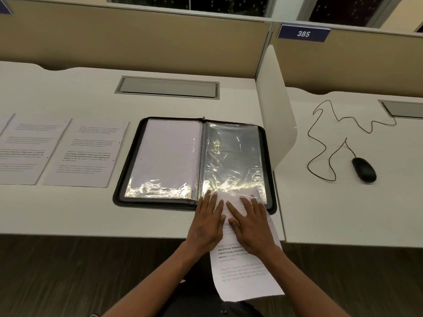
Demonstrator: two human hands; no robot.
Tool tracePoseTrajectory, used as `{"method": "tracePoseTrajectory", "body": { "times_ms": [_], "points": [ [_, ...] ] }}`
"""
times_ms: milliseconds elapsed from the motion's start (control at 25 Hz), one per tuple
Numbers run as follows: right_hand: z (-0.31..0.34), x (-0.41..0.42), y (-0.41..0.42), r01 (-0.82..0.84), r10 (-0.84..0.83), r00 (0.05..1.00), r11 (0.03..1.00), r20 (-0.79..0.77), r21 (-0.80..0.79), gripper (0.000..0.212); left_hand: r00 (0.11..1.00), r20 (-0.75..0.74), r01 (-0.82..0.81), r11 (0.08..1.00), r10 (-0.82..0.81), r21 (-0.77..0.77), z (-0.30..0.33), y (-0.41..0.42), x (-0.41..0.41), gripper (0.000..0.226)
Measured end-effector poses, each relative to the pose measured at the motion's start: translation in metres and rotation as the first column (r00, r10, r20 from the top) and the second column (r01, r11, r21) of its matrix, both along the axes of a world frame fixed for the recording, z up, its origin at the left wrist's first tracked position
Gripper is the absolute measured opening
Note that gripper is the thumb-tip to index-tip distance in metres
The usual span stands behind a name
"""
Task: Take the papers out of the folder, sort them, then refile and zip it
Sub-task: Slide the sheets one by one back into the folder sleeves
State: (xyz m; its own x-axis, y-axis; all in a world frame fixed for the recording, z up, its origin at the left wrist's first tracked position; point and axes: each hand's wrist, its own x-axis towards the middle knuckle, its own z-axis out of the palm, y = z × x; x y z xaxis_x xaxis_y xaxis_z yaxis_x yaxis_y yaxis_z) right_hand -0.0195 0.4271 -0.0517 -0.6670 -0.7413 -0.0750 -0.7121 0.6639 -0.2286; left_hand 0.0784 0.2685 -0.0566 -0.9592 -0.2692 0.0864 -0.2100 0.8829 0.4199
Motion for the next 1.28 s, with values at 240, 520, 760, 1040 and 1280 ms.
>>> {"method": "tracePoseTrajectory", "body": {
  "times_ms": [240,520,760,1040,1280],
  "points": [
    [-0.005,0.0,-0.007,0.081,-0.082,0.996,0.996,0.019,0.03,0.06,0.992,0.118,-0.028,0.999,0.032,-0.038,0.002,0.004,-0.001,0.061],
    [-0.003,-0.003,-0.004,0.088,-0.088,0.996,0.996,0.035,-0.002,0.068,0.993,0.115,-0.032,0.999,0.033,-0.013,0.007,0.008,-0.004,0.065],
    [-0.006,0.0,-0.014,0.107,-0.108,0.994,0.994,0.019,0.027,0.069,1.0,0.011,-0.005,0.999,0.005,0.052,0.019,0.016,0.004,0.071],
    [-0.003,0.0,-0.036,-0.102,0.102,0.995,0.994,0.006,-0.025,0.078,1.0,0.024,0.01,0.995,-0.013,0.099,0.023,0.011,0.003,0.066],
    [-0.001,-0.012,-0.068,-0.232,0.23,0.973,0.97,0.037,0.078,0.074,0.998,0.018,-0.065,0.986,0.063,0.156,0.035,0.015,0.004,0.062]
  ]
}}
